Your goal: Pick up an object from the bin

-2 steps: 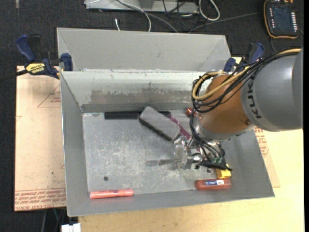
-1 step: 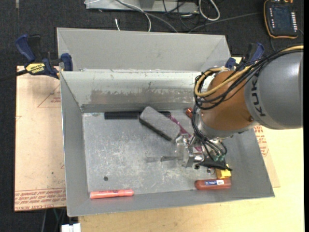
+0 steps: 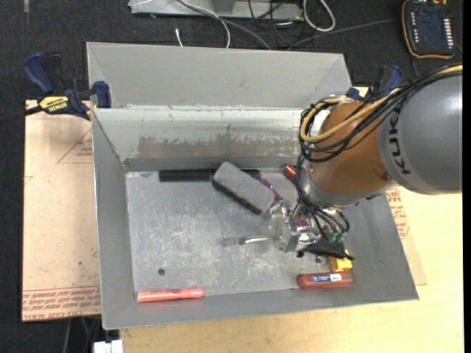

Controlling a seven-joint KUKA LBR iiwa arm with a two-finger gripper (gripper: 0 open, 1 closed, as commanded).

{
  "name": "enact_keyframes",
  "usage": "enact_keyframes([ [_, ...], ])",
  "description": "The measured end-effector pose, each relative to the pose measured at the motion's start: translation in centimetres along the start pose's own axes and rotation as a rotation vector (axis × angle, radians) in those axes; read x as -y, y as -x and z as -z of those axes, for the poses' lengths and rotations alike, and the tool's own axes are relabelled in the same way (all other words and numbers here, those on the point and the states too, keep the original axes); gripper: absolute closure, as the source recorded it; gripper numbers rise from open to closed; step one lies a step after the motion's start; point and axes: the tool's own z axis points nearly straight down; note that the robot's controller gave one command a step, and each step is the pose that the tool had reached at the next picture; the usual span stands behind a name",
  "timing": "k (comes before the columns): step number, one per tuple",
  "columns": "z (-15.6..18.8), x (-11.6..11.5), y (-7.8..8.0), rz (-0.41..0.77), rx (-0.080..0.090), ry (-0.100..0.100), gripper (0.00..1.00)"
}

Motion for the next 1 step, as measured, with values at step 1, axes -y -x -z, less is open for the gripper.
enact_keyframes([
  [1,0.9,-0.05,0.04,0.001,0.001,0.0,1.0],
])
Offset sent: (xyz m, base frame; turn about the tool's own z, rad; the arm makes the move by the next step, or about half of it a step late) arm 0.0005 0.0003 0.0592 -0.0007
